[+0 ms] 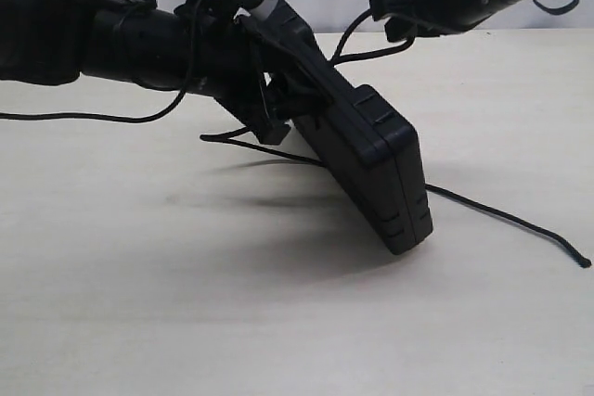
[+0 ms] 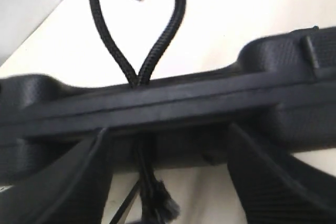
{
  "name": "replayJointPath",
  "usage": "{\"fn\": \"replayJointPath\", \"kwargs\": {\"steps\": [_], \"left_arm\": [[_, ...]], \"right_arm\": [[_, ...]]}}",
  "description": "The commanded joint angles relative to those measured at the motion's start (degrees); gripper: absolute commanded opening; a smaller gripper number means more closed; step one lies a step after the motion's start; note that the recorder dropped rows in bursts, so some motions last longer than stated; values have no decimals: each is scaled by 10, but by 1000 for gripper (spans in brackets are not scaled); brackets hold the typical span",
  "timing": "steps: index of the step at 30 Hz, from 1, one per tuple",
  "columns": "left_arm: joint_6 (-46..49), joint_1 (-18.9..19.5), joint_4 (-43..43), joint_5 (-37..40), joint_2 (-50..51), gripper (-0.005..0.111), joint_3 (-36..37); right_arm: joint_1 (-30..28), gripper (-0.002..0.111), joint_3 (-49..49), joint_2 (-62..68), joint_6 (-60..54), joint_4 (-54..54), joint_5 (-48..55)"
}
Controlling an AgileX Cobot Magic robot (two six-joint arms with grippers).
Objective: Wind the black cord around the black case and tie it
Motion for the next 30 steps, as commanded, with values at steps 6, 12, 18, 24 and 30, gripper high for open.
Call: {"fn": "replayJointPath", "kwargs": {"steps": [6,12,18,24,30], "left_arm": [[-79,-2,108,3,-5,59,0],[-83,-2,107,3,-5,59,0],[-92,-2,103,16,-12,59,0],[-122,2,133,49,-71,59,0],[-230,11,229,99,-119,59,0]], "right_arm": [[-4,4,-2,-20,27,-32,-16],[-5,4,-2,-37,70,-94,-29],[-2,4,0,-41,76,-94,-25],[-2,4,1,-39,74,-78,-15],[-2,4,25,-35,43,-10,-10]]}}
